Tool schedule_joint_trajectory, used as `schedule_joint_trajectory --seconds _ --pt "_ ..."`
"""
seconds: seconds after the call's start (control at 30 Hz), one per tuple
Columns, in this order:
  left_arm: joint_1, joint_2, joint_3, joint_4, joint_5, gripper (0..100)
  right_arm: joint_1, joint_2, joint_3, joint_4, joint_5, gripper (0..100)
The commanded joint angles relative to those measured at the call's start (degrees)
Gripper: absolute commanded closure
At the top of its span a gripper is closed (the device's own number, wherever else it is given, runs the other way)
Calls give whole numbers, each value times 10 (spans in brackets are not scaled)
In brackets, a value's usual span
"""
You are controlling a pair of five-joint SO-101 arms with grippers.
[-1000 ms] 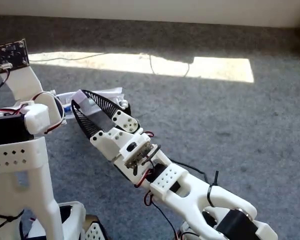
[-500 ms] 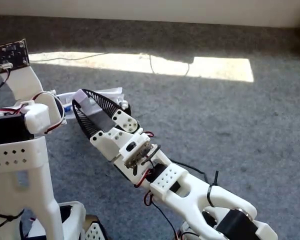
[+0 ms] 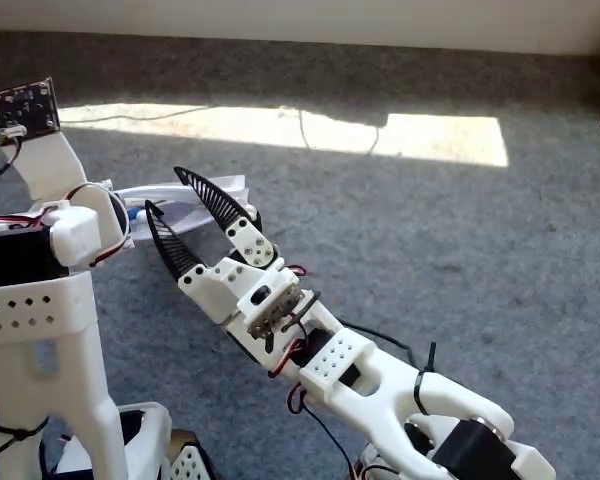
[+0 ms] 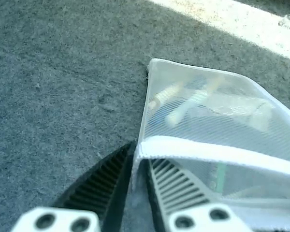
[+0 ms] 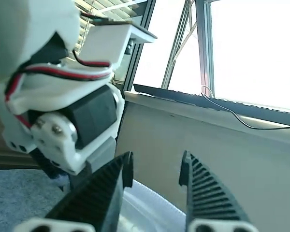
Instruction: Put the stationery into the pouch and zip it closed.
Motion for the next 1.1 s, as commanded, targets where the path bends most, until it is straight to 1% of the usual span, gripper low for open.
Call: schedule_joint_trajectory --seconds 0.0,0.2,0.37,0.43,0.53,0.63,0.77,0.83,0.93,1.07 --pt "3 7 2 -10 1 989 -1 -13 -1 1 6 854" --pt "2 7 2 -10 1 989 12 -17 15 0 6 854" --pt "1 7 2 -11 1 989 29 -95 63 2 5 854" --pt "-4 7 2 -11 1 989 40 -138 87 28 5 854" --pt "-31 7 -1 -11 4 989 61 -219 111 142 -4 854" --pt "-46 7 -2 -11 5 989 92 -300 114 303 -90 854" --pt "-47 7 -3 -11 5 989 134 -366 41 529 -182 854" --pt "-48 7 -3 -11 5 989 144 -371 -14 640 -215 854" --pt "-60 7 -6 -11 6 989 148 -352 -86 767 -255 854" --pt "-97 7 -15 -11 7 992 148 -294 -152 858 -261 854"
